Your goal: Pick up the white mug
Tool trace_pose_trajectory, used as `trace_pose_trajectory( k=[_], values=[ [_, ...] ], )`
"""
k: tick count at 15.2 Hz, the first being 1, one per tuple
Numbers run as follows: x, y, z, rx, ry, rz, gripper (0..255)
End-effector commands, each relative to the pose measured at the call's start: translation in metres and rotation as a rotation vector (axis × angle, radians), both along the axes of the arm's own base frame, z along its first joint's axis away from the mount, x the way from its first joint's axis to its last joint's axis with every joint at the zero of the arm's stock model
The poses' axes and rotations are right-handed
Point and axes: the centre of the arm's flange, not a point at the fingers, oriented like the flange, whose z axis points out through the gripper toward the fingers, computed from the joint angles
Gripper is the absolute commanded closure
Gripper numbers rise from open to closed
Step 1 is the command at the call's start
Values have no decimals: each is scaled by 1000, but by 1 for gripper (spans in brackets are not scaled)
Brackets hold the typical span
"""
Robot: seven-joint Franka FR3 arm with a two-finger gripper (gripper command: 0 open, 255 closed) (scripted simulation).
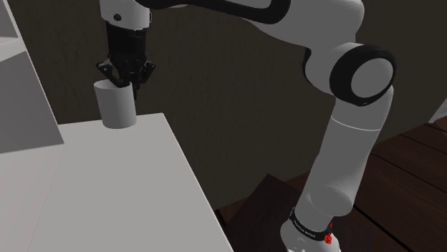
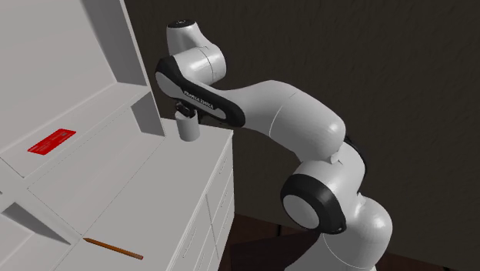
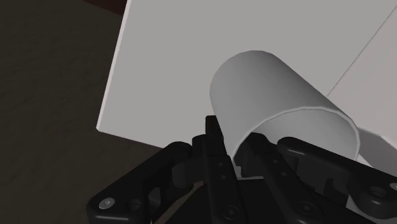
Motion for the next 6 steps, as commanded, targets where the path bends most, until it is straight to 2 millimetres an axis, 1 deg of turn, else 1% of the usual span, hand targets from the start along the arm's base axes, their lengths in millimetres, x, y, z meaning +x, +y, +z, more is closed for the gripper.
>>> trace_pose_trajectory(
  k=[1, 4, 6],
  values=[
    [0, 0, 11, 0, 0, 0, 255],
    [0, 0, 27, 0, 0, 0, 255],
    [0, 0, 28, 0, 0, 0, 255]
  ],
)
